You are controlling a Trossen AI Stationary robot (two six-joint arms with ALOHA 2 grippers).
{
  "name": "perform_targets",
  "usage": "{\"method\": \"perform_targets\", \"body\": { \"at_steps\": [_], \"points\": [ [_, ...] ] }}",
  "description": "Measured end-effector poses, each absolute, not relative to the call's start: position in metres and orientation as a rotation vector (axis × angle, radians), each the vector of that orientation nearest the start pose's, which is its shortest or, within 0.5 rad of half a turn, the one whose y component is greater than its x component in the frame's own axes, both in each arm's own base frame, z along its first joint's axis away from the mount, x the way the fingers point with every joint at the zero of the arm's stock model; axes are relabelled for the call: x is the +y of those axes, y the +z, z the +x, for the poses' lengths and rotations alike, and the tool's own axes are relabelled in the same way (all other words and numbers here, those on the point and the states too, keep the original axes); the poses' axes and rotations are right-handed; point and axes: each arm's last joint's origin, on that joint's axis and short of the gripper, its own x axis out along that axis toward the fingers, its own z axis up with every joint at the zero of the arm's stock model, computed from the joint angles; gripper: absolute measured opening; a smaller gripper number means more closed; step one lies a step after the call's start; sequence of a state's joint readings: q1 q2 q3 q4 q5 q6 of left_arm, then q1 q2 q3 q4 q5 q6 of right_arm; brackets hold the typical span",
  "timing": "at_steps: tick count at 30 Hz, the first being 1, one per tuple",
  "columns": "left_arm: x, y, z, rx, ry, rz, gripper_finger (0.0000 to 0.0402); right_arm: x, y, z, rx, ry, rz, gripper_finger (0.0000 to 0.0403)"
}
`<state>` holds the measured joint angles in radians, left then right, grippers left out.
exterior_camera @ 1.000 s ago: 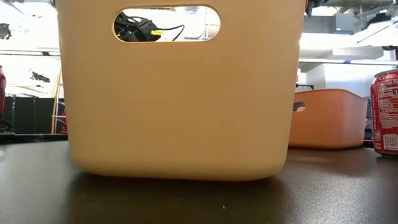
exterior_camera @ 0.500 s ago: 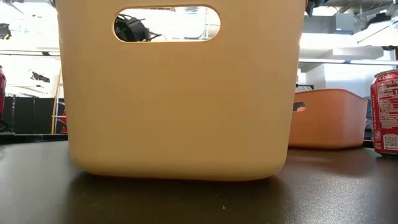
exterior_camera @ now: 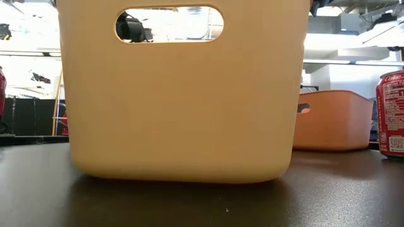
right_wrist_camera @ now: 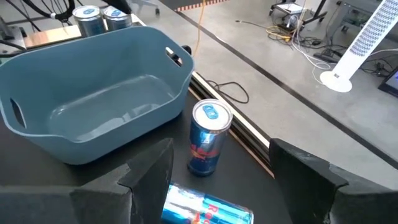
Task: Sort soda cans
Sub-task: Put the blue soda can into the blue bin
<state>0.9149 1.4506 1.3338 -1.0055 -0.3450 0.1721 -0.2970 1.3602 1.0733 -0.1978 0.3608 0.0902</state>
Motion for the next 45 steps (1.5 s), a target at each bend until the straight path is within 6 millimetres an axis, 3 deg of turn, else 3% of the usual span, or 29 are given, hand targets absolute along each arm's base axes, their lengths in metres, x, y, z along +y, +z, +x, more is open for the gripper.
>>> {"method": "perform_targets", "body": {
  "at_steps": [9,23,30,35,40,45],
  "points": [
    [0.23,0.308,0.147,1.3,1.003,-0.275,0.0399,-0.098,0.306,0.285,0.464,-0.666,0.069,0.0281],
    [0.241,0.306,0.131,1.247,0.912,-0.364,0.04,-0.098,0.306,0.285,0.464,-0.663,0.069,0.0281],
    [0.239,0.272,0.13,1.289,0.856,-0.378,0.04,-0.098,0.305,0.284,0.468,-0.663,0.069,0.0281],
    [0.24,0.268,0.131,1.276,0.868,-0.363,0.0399,-0.098,0.305,0.284,0.468,-0.664,0.069,0.0281],
    [0.242,0.268,0.128,1.274,0.887,-0.373,0.0368,-0.098,0.305,0.284,0.468,-0.664,0.069,0.0281],
    [0.242,0.267,0.123,1.279,0.917,-0.417,0.0298,-0.098,0.305,0.284,0.467,-0.664,0.069,0.0281]
  ]
}}
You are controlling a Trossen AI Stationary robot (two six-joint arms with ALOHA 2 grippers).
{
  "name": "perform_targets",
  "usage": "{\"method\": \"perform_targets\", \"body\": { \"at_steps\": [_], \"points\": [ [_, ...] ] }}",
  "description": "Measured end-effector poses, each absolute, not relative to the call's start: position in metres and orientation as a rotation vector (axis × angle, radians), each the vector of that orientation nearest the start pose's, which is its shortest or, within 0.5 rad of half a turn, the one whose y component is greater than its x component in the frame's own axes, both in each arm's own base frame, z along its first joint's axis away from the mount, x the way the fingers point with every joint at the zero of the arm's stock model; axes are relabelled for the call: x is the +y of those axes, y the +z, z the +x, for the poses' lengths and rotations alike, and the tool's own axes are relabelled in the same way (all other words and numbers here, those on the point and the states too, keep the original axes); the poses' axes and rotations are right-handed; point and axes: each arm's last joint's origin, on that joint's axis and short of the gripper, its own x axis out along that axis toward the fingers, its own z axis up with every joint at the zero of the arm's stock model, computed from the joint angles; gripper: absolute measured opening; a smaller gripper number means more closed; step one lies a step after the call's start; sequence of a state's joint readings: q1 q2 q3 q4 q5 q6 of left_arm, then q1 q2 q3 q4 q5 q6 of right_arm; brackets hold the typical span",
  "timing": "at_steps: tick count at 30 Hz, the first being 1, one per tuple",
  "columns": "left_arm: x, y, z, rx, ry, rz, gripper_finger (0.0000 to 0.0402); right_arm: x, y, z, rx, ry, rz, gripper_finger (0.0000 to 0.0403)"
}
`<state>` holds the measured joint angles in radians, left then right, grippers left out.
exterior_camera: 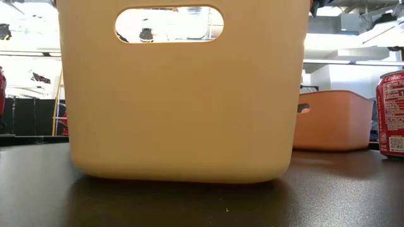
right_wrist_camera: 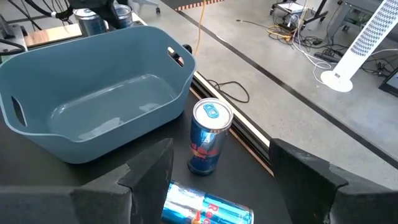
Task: Sort soda cans
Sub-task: Put the blue soda can into the blue bin
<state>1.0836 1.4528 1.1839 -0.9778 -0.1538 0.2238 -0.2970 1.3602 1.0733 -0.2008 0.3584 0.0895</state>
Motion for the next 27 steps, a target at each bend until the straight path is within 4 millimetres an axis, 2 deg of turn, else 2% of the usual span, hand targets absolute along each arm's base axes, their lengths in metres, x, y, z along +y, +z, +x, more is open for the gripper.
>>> {"method": "perform_targets", "body": {
  "at_steps": [4,9,11,17,23,27],
  "points": [
    [0.242,0.267,0.122,1.287,0.93,-0.422,0.0237,-0.098,0.305,0.284,0.467,-0.664,0.069,0.0281],
    [0.241,0.269,0.123,1.282,0.948,-0.435,0.0234,-0.098,0.305,0.284,0.467,-0.664,0.069,0.0281],
    [0.24,0.277,0.126,1.285,0.958,-0.425,0.0234,-0.098,0.305,0.284,0.467,-0.664,0.069,0.0281],
    [0.223,0.329,0.14,1.192,0.988,-0.272,0.0234,-0.097,0.305,0.285,0.467,-0.663,0.069,0.0281],
    [0.189,0.397,0.159,1.038,0.908,-0.1,0.0234,-0.097,0.305,0.285,0.468,-0.663,0.069,0.0281],
    [0.168,0.422,0.172,0.978,0.854,-0.011,0.0234,-0.097,0.305,0.284,0.47,-0.665,0.075,0.0281]
  ]
}}
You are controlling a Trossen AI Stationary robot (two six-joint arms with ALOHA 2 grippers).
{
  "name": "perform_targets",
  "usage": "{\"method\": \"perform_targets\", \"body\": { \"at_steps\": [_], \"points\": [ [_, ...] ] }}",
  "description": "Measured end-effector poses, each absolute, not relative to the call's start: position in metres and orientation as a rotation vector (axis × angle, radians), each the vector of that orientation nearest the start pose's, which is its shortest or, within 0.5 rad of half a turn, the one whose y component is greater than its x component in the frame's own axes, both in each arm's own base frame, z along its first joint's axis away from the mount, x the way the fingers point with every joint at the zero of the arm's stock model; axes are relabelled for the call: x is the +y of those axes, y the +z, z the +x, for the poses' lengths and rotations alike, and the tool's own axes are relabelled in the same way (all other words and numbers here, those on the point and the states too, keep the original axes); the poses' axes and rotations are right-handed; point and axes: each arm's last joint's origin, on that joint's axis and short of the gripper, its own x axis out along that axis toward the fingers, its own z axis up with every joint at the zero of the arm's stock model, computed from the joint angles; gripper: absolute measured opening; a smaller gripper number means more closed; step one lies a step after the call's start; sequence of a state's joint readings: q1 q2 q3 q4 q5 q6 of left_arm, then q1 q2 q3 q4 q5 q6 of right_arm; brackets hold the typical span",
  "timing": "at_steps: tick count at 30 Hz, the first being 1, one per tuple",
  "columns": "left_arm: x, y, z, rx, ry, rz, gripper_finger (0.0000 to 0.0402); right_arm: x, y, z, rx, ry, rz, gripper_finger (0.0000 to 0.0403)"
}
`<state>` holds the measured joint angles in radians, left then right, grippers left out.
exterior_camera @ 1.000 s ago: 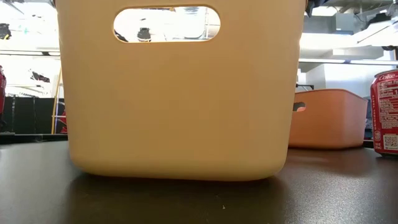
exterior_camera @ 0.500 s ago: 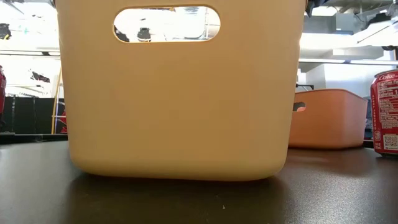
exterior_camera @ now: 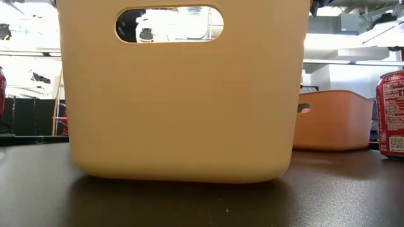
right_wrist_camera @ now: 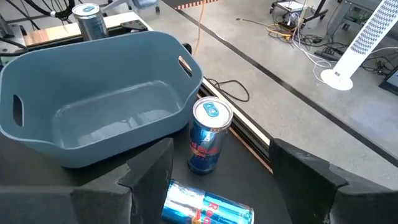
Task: Sort soda cans
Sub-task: Put the blue soda can into the blue bin
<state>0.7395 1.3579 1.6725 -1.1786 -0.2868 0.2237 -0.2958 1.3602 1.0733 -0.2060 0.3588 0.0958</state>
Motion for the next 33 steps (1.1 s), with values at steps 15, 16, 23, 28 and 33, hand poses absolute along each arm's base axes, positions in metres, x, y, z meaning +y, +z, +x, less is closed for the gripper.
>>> {"method": "perform_targets", "body": {
  "at_steps": [15,16,23,28,33],
  "points": [
    [0.178,0.36,0.249,1.152,0.705,-0.029,0.0234,-0.095,0.305,0.285,0.468,-0.662,0.087,0.0281],
    [0.182,0.352,0.255,1.173,0.701,-0.033,0.0234,-0.095,0.304,0.285,0.47,-0.661,0.091,0.0281],
    [0.206,0.311,0.275,1.301,0.693,-0.079,0.0234,-0.089,0.302,0.286,0.495,-0.644,0.092,0.0281],
    [0.216,0.299,0.281,1.312,0.698,-0.09,0.0234,-0.089,0.301,0.285,0.513,-0.644,0.091,0.0281],
    [0.223,0.3,0.279,1.277,0.72,-0.098,0.0234,-0.089,0.301,0.284,0.517,-0.645,0.091,0.0281]
  ]
}}
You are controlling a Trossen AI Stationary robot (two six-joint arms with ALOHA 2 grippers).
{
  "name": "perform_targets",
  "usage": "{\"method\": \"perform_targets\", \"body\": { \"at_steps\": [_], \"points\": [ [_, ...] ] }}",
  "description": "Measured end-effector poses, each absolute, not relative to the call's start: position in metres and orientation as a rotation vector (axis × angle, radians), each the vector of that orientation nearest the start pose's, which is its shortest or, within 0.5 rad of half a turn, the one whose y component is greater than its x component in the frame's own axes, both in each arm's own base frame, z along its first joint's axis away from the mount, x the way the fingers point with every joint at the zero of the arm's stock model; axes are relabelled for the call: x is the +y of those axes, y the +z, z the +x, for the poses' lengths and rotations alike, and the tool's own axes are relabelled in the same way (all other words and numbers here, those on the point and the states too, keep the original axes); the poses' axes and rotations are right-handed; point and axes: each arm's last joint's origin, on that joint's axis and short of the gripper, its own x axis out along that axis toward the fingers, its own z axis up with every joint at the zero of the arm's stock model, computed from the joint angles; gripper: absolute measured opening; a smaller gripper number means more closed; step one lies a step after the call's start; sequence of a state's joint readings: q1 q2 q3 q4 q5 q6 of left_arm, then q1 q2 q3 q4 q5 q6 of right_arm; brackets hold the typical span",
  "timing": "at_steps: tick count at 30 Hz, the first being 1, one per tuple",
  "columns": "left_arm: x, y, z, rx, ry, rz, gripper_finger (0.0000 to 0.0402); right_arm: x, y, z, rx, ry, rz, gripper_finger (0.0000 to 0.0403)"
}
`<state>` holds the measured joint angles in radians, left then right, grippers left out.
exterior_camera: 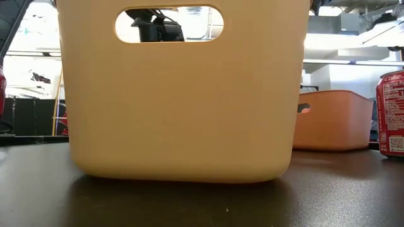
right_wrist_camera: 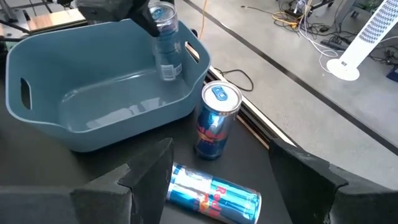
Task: Sort soda cans
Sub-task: Put the blue soda can into the blue bin
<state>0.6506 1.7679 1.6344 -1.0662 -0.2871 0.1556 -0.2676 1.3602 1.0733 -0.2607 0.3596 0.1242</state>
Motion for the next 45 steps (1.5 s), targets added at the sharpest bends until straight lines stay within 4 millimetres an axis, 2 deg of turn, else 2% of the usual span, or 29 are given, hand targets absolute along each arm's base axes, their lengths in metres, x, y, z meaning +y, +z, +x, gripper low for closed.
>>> {"method": "perform_targets", "body": {
  "at_steps": [4,11,16,20,23,26,30,36,41,45],
  "points": [
    [0.229,0.296,0.274,1.272,0.73,-0.138,0.0234,-0.089,0.301,0.284,0.516,-0.645,0.091,0.0281],
    [0.234,0.26,0.262,1.306,0.728,-0.198,0.0234,-0.089,0.301,0.285,0.515,-0.645,0.091,0.0281],
    [0.234,0.253,0.259,1.319,0.732,-0.211,0.0234,-0.091,0.301,0.284,0.511,-0.652,0.094,0.0281],
    [0.234,0.26,0.259,1.297,0.739,-0.201,0.0278,-0.091,0.301,0.284,0.508,-0.656,0.099,0.0281],
    [0.232,0.257,0.256,1.342,0.712,-0.197,0.0316,-0.091,0.301,0.284,0.508,-0.657,0.101,0.0281],
    [0.23,0.267,0.256,1.304,0.715,-0.175,0.0338,-0.091,0.301,0.284,0.508,-0.657,0.103,0.0281],
    [0.228,0.275,0.251,1.285,0.728,-0.169,0.0349,-0.091,0.301,0.284,0.509,-0.656,0.103,0.0281],
    [0.215,0.31,0.235,1.18,0.782,-0.124,0.0351,-0.091,0.301,0.284,0.509,-0.656,0.103,0.0281],
    [0.192,0.348,0.206,1.109,0.834,-0.071,0.0352,-0.091,0.301,0.284,0.509,-0.656,0.103,0.0281],
    [0.17,0.365,0.182,1.107,0.863,-0.125,0.0352,-0.091,0.3,0.284,0.509,-0.655,0.103,0.0281]
  ]
}}
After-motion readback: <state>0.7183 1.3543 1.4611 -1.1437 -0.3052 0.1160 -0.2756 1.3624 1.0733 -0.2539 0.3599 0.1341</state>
